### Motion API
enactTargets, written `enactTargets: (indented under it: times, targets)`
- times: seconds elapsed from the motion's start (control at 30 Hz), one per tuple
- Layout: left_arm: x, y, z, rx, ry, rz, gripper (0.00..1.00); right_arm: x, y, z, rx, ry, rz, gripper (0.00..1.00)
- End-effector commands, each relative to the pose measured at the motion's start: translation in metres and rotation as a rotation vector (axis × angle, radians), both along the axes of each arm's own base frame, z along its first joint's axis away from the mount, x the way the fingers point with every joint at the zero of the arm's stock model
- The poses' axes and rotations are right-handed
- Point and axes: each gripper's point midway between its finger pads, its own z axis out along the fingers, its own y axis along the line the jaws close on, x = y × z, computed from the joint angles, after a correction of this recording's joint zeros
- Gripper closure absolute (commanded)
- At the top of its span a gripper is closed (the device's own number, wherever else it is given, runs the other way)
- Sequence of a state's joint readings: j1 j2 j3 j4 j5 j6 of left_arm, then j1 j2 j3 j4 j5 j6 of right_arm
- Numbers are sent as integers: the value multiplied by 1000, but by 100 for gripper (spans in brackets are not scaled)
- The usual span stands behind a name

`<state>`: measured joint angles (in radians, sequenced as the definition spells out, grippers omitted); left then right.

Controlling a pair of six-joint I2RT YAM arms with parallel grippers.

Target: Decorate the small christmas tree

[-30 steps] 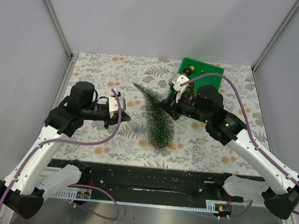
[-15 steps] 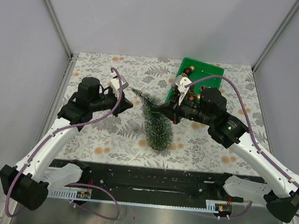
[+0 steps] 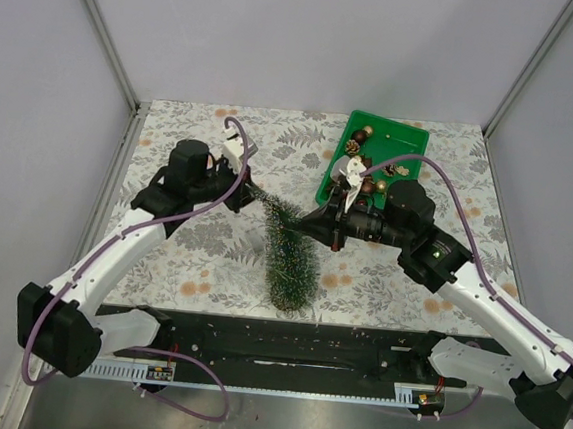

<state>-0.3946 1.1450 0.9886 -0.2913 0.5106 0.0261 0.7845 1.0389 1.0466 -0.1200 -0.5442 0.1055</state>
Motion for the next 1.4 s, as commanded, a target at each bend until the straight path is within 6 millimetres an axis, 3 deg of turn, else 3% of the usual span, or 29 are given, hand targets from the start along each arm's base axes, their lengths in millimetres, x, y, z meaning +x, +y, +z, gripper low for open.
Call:
enactTargets:
  times: [0.0, 0.27, 0.47, 0.57, 0.77, 0.93, 1.03, 1.17, 1.27, 1.37]
  targets:
    - [22, -22, 45, -55, -112, -4, 97, -4, 7, 24, 47, -78, 29, 100]
    - [38, -56, 61, -59, -132, -47, 96, -2, 26, 14, -51, -200, 1, 100]
    - [41, -82, 105, -146, -153, -110, 93, 11, 23, 11, -98, -264, -64, 100]
    - [37, -95, 121, -180, -162, -150, 91, 29, 17, 12, -122, -325, -149, 100]
    - [23, -107, 115, -153, -148, -207, 74, 53, 9, 24, -124, -431, -273, 100]
    - [-2, -116, 116, -155, -133, -331, 60, 64, 11, 14, -154, -423, -303, 100]
    - [-15, -117, 125, -149, -161, -404, 56, 66, 11, 8, -158, -405, -316, 100]
    - [-10, -108, 142, -115, -231, -367, 49, 61, 4, 5, -145, -382, -331, 95]
    - [11, -92, 155, -71, -305, -237, 34, 57, -6, 9, -125, -371, -352, 80]
    - [30, -69, 170, -32, -383, -106, 29, 51, -14, 16, -106, -368, -361, 62]
